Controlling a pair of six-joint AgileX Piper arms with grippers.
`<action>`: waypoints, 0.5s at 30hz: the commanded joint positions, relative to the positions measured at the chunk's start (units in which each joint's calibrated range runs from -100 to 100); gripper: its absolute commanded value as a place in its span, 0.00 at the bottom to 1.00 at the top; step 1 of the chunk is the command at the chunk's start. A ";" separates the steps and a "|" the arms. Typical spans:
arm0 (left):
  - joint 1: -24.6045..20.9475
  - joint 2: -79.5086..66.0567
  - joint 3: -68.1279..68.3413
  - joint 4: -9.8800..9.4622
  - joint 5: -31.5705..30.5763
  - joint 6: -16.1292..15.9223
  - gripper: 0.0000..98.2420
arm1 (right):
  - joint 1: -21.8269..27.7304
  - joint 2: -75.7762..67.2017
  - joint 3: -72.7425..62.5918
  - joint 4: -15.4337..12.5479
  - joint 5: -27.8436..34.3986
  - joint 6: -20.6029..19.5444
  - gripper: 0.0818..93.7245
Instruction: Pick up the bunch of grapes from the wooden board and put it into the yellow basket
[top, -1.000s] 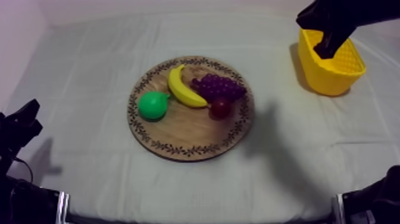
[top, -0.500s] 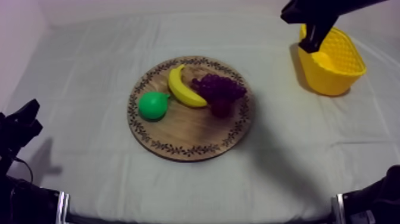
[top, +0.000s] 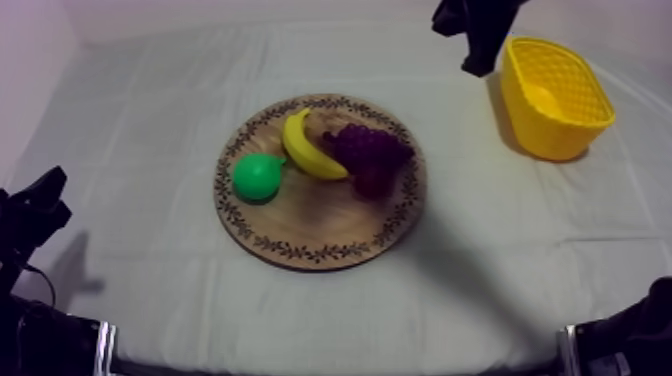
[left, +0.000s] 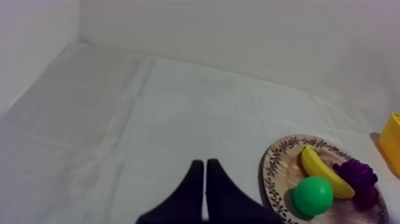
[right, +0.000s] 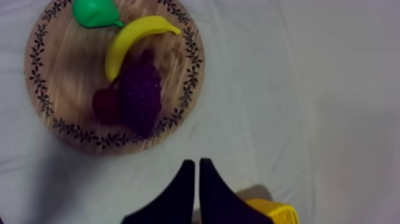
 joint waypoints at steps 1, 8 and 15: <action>0.00 0.00 -0.02 -0.02 -0.01 0.01 0.00 | 0.12 2.72 -3.57 -0.47 1.73 0.35 0.01; 0.00 0.00 -0.02 -0.02 -0.01 0.01 0.00 | 1.36 10.58 -13.06 -1.53 6.54 1.41 0.01; 0.00 0.00 -0.02 -0.02 -0.01 0.01 0.00 | 2.24 17.29 -20.94 -3.54 12.73 3.14 0.01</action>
